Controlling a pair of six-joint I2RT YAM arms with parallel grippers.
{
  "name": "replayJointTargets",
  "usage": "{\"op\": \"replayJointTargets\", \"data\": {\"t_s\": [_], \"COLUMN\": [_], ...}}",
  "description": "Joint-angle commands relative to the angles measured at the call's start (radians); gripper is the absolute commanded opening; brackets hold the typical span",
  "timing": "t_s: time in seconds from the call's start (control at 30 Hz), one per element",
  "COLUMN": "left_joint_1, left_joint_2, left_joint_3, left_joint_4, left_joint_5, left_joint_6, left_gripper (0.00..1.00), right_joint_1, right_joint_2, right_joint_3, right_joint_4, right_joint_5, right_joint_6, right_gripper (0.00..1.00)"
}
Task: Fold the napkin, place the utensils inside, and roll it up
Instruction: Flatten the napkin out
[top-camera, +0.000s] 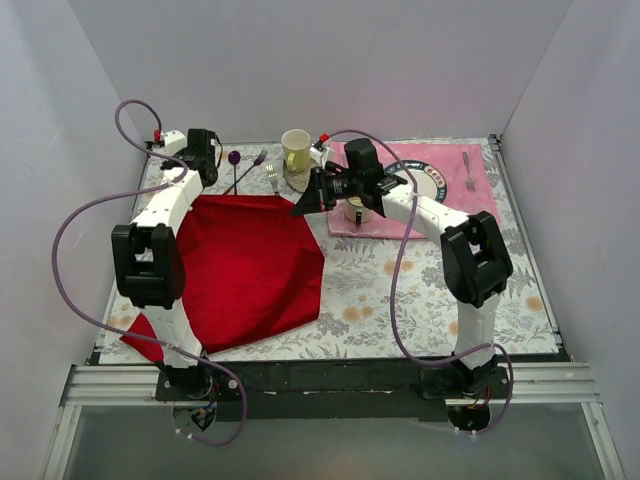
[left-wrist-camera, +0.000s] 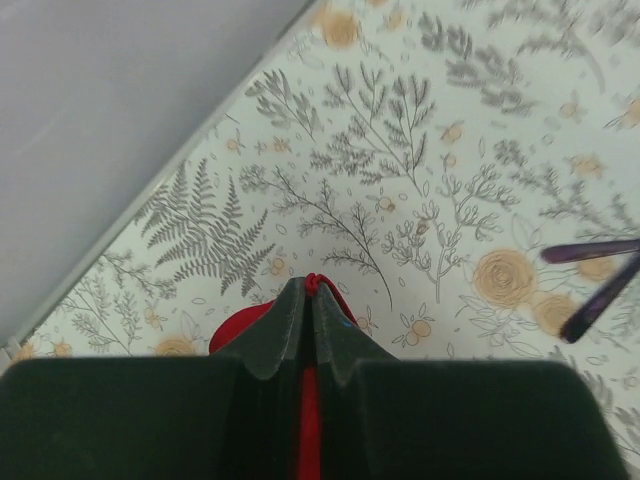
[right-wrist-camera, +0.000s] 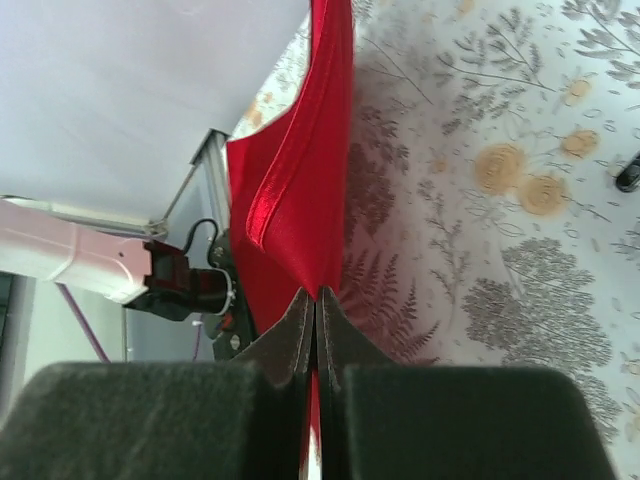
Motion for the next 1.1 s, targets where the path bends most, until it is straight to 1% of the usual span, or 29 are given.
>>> {"op": "replayJointTargets", "data": {"t_s": [0.0, 0.03, 0.13, 0.23, 0.27, 0.3, 0.33, 0.37, 0.5, 0.53, 0.57, 0.63, 0.67, 0.73, 0.8, 0.9, 1.0, 1.07], "left_joint_1": [0.044, 0.047, 0.053, 0.061, 0.063, 0.064, 0.066, 0.067, 0.069, 0.069, 0.069, 0.069, 0.069, 0.069, 0.069, 0.066, 0.063, 0.064], "left_joint_2": [-0.062, -0.080, -0.154, -0.241, -0.269, -0.296, -0.362, -0.392, -0.563, -0.597, -0.667, -0.732, -0.789, -0.843, -0.901, -0.904, -0.880, -0.831], "left_joint_3": [0.128, 0.138, 0.196, 0.238, 0.243, 0.238, 0.231, 0.215, 0.186, 0.178, 0.171, 0.163, 0.158, 0.151, 0.138, 0.143, 0.123, 0.093], "left_joint_4": [-0.050, -0.024, -0.039, -0.092, -0.100, -0.105, -0.109, -0.111, -0.125, -0.111, -0.100, -0.068, -0.048, 0.001, 0.061, 0.094, 0.136, 0.153], "left_joint_5": [-0.001, 0.020, 0.028, -0.001, -0.019, -0.026, -0.030, -0.038, -0.101, -0.107, -0.112, -0.118, -0.116, -0.121, -0.136, -0.182, -0.187, -0.171], "left_joint_6": [-0.047, -0.028, -0.008, -0.022, -0.031, -0.039, -0.062, -0.074, -0.138, -0.146, -0.148, -0.148, -0.125, -0.108, -0.062, -0.005, 0.044, 0.061], "left_gripper": [0.00, 0.00, 0.00, 0.00, 0.00, 0.00, 0.00, 0.00, 0.00, 0.00, 0.00, 0.00, 0.00, 0.00, 0.00, 0.00, 0.00, 0.00], "right_joint_1": [0.001, 0.006, 0.041, 0.110, 0.149, 0.171, 0.191, 0.231, 0.338, 0.358, 0.399, 0.433, 0.462, 0.483, 0.503, 0.510, 0.503, 0.454], "right_joint_2": [-0.013, -0.020, -0.057, -0.114, -0.132, -0.169, -0.187, -0.209, -0.316, -0.335, -0.352, -0.393, -0.402, -0.430, -0.456, -0.488, -0.502, -0.499], "right_joint_3": [0.207, 0.233, 0.280, 0.291, 0.293, 0.291, 0.288, 0.284, 0.293, 0.293, 0.293, 0.298, 0.302, 0.299, 0.279, 0.239, 0.247, 0.242], "right_joint_4": [-0.220, -0.257, -0.339, -0.380, -0.402, -0.410, -0.418, -0.432, -0.484, -0.489, -0.495, -0.501, -0.505, -0.499, -0.466, -0.377, -0.355, -0.335], "right_joint_5": [0.006, 0.015, 0.057, 0.081, 0.106, 0.112, 0.118, 0.133, 0.181, 0.187, 0.192, 0.195, 0.196, 0.195, 0.158, 0.103, 0.116, 0.110], "right_joint_6": [-0.176, -0.198, -0.262, -0.303, -0.313, -0.320, -0.325, -0.331, -0.353, -0.354, -0.354, -0.344, -0.339, -0.321, -0.281, -0.245, -0.251, -0.227], "right_gripper": [0.01, 0.01, 0.01, 0.01, 0.01, 0.01, 0.01, 0.01, 0.01, 0.01, 0.01, 0.01, 0.01, 0.01, 0.01, 0.01, 0.01, 0.01]}}
